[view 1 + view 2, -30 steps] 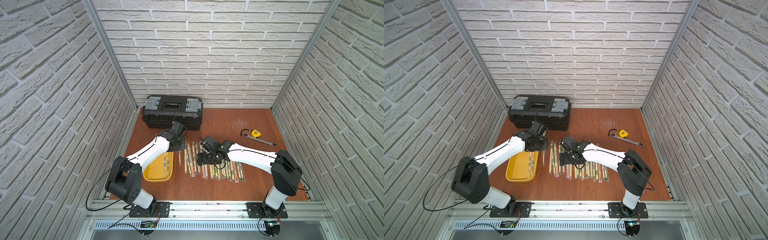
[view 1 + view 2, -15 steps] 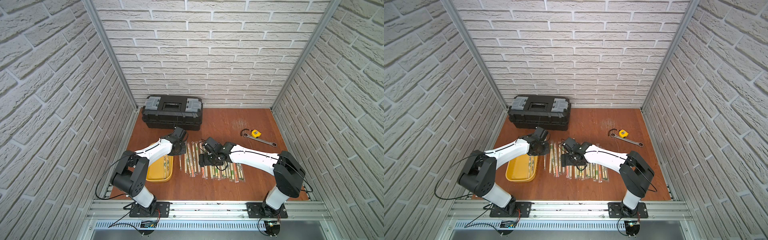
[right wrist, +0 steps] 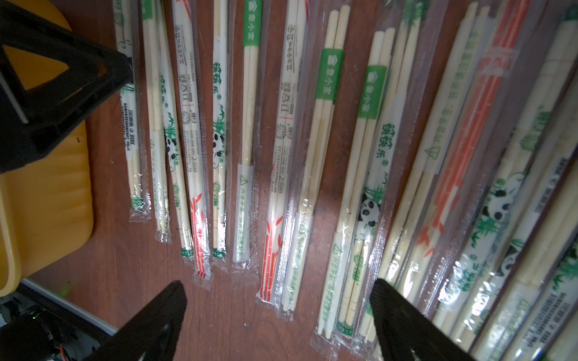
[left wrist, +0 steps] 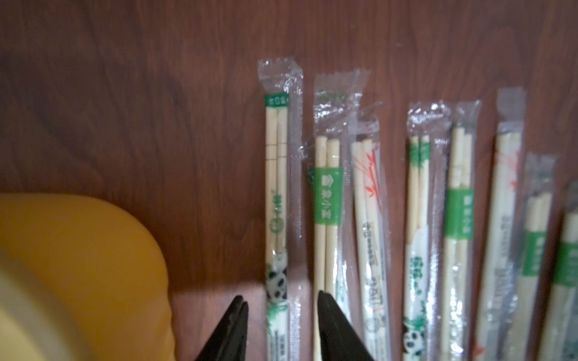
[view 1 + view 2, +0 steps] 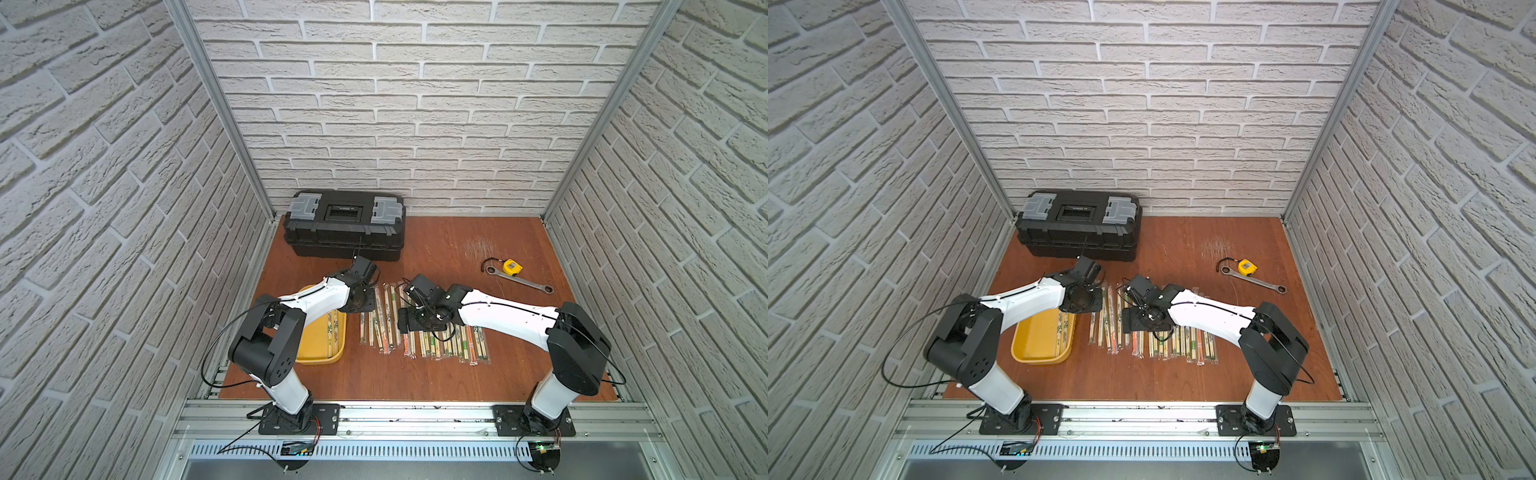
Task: Take the paired disposable chopsticks out of the storage box
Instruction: Place the paired disposable chopsticks at the center of the board, then pick up the paired disposable chopsticks from the storage box.
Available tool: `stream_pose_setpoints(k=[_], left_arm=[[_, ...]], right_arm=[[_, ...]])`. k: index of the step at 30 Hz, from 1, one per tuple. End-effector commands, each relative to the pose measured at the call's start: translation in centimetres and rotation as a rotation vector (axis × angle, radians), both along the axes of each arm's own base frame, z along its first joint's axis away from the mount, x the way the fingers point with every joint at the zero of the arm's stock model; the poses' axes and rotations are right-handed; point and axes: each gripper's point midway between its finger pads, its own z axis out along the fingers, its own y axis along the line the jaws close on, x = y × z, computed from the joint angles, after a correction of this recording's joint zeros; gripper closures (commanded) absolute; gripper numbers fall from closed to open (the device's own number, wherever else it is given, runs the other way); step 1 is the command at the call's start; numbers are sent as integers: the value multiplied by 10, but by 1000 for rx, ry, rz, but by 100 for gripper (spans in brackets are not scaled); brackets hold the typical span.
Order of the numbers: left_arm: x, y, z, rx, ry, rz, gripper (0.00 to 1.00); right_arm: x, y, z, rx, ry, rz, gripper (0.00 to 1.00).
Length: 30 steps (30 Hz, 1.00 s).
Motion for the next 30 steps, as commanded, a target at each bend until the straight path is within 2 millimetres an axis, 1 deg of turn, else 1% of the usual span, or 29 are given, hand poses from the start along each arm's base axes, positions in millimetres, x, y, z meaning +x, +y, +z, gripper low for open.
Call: stream_pose_setpoints(k=[1,4,7,9,11,13,15,17,21,23,25,30], left_arm=[[3,-6,23,-39,-48,-16,49],[5,-5,46,-57,-96,-10,47],[6,5,69,-58,-145,12,47],[5,17,81,-55,-168,48,46],[4,36,89,-50,-184,99,46],[0,57,91,-37,-181,156,46],[-4,77,88,-24,-169,206,46],[-11,97,80,-10,-143,257,46],[-26,120,58,-1,-78,322,49],[-34,125,45,2,-41,348,51],[-36,123,38,-11,-21,354,53],[-45,125,18,6,50,381,57]], right_arm=[[3,0,11,28,-32,-20,7],[4,1,12,32,-33,-21,7],[4,1,12,31,-33,-21,7],[4,2,12,34,-33,-20,7],[5,3,13,38,-34,-20,7],[5,5,13,44,-35,-18,7],[5,7,13,49,-34,-14,7],[5,11,11,50,-29,-6,7],[5,17,11,54,-25,4,7],[5,21,10,56,-23,12,7],[5,25,9,57,-20,20,7],[3,33,8,56,-17,38,7]])
